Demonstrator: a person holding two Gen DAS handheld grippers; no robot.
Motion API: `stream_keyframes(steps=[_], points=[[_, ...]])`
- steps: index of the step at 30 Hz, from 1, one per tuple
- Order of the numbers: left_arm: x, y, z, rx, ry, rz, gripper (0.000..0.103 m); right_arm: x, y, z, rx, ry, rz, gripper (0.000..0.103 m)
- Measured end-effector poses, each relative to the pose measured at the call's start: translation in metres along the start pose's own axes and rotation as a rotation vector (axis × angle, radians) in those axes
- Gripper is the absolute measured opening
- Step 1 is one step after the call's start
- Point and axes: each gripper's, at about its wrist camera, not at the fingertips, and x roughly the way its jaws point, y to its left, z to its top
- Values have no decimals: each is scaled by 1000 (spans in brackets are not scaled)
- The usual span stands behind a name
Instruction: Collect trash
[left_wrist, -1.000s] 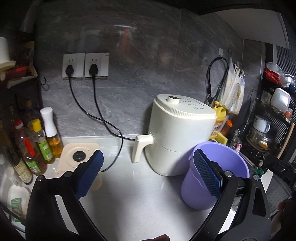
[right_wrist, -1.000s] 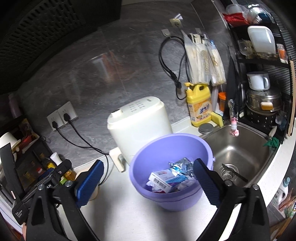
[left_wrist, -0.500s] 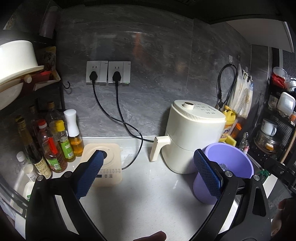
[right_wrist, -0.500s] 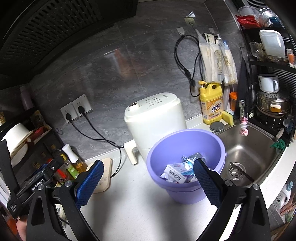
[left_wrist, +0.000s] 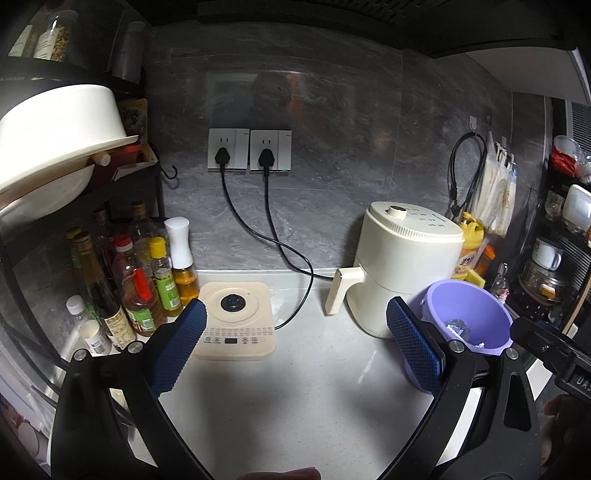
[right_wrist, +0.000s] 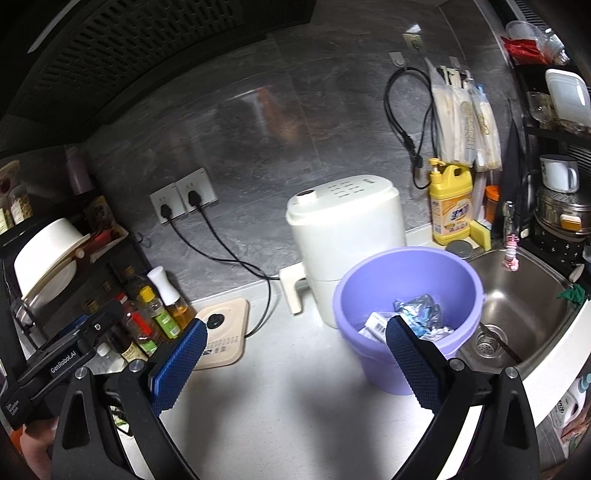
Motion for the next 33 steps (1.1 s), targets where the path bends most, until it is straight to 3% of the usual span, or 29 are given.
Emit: stream_keyframes(steps=[17,33], points=[[-7,15,-6,-19,-10,3,97,5,31,-11,-50,23,17,95],[2,20,-7,-29,4,-6,97,13,34,-8,-59,33,17,95]])
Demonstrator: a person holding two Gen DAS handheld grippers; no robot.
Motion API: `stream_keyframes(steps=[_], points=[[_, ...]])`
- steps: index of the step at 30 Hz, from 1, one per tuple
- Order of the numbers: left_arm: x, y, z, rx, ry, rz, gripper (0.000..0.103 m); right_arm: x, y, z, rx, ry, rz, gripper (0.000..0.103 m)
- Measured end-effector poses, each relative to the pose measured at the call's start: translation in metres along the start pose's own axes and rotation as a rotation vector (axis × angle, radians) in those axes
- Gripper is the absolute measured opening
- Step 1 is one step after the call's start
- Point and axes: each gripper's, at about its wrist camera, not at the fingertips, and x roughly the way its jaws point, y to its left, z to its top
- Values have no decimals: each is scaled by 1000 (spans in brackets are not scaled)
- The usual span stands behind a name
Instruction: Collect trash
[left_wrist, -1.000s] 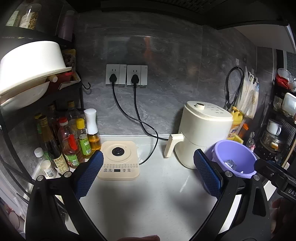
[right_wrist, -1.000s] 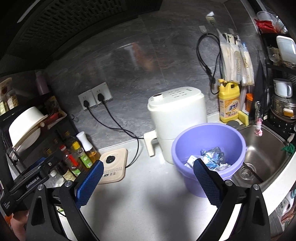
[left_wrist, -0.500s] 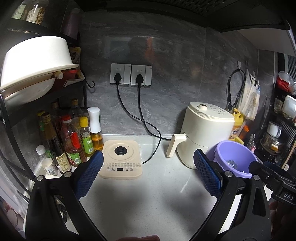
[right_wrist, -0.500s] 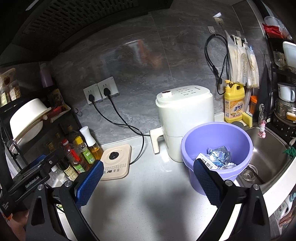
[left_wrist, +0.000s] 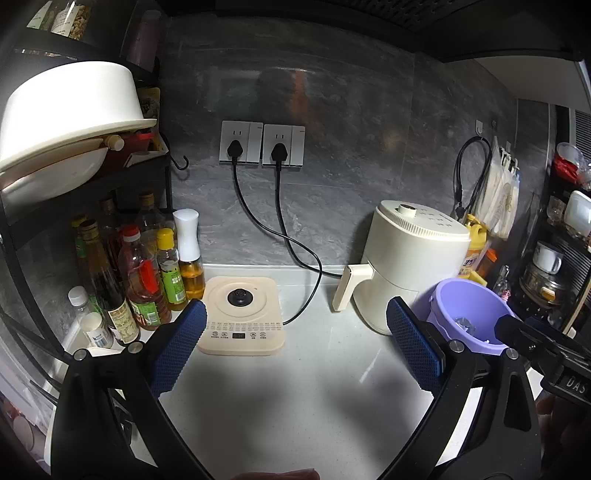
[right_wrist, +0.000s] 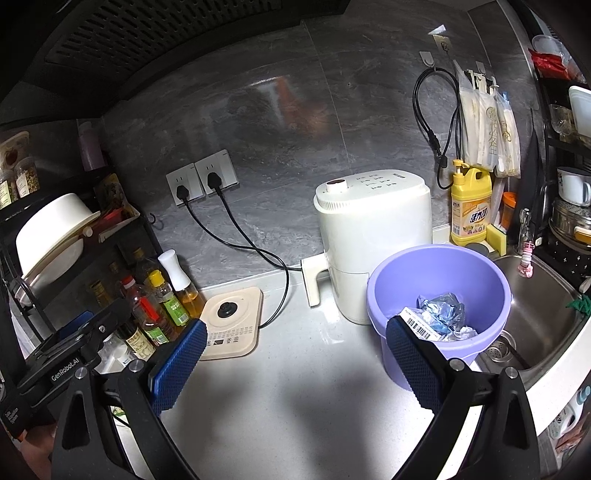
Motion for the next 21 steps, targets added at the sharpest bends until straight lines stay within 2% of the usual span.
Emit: stream_keyframes(steps=[21], points=[[2,0,-3,0,6,-5,97,1,-2,-2,-5,-1,-11,95]])
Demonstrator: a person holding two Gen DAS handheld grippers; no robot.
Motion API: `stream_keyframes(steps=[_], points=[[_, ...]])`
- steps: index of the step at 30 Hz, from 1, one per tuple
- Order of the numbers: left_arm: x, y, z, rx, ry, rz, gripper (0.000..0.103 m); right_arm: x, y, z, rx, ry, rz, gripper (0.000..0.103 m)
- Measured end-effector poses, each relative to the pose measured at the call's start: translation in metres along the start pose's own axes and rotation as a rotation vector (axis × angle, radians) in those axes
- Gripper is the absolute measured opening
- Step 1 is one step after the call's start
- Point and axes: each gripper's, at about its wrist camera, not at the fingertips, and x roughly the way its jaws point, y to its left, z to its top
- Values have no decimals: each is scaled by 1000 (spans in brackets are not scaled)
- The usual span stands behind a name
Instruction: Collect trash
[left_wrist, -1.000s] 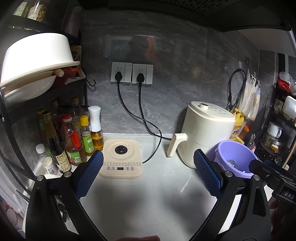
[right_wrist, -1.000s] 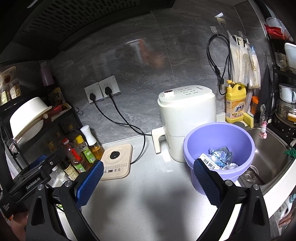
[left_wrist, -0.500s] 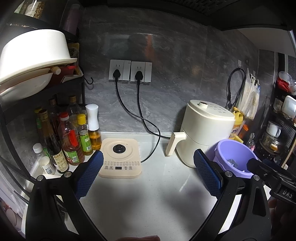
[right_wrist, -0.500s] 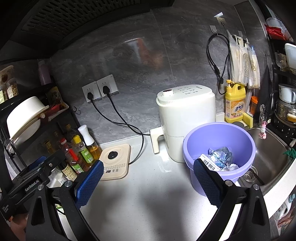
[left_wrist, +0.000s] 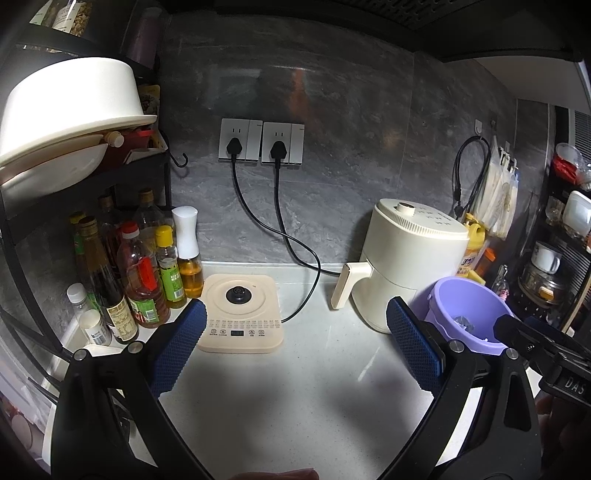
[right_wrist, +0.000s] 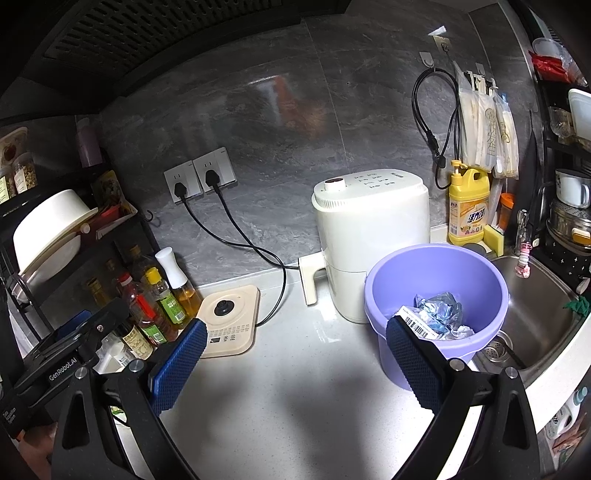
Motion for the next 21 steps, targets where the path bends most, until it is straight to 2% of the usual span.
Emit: stream_keyframes(steps=[21], points=[[0,0,-14,9,28,-25,97,-3,4,-9,-34,17,-58,95]])
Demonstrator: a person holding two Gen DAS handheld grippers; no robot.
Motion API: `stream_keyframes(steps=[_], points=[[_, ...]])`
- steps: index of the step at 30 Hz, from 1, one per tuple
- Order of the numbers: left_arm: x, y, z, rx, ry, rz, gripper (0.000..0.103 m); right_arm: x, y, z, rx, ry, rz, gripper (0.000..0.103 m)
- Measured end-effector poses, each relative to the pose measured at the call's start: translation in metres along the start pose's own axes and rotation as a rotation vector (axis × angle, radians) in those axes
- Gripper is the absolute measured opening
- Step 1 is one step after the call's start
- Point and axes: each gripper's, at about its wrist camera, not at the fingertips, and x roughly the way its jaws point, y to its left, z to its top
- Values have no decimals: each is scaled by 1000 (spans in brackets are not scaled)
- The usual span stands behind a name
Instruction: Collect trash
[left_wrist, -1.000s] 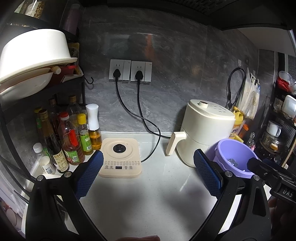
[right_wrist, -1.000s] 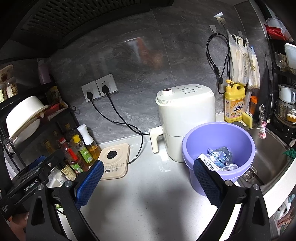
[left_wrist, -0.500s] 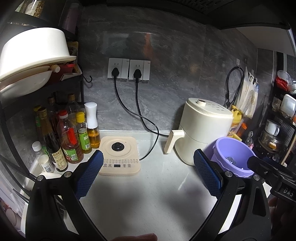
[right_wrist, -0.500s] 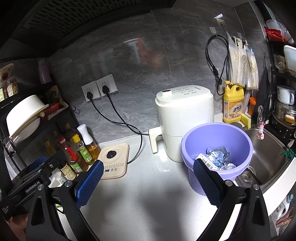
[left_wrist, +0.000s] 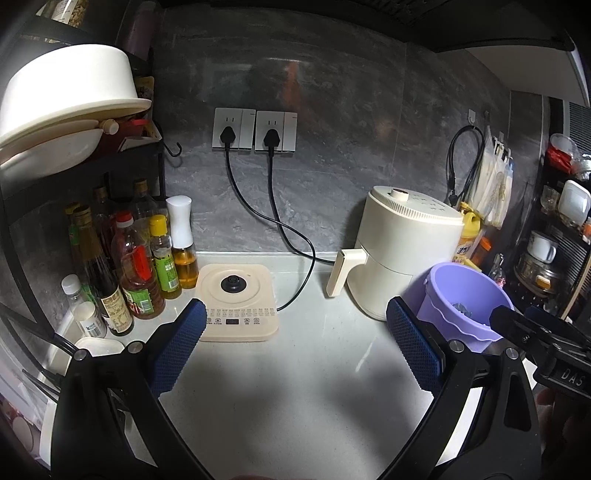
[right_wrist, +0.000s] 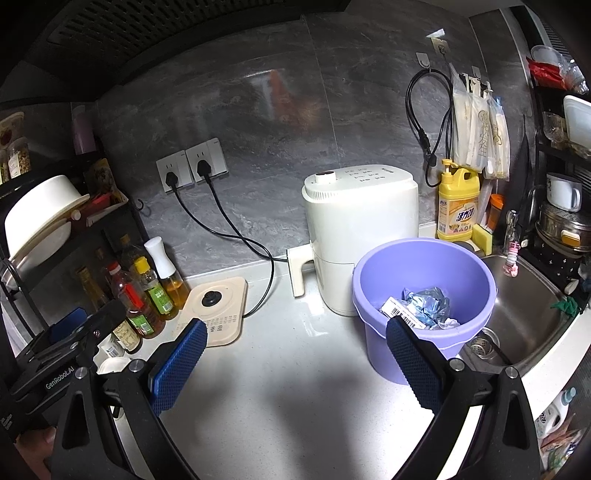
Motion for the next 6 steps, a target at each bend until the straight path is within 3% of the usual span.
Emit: stream_keyframes(steps=[6], points=[[1,5,-1,5,3,5,97,6,6,-1,-13,6,-13,95]])
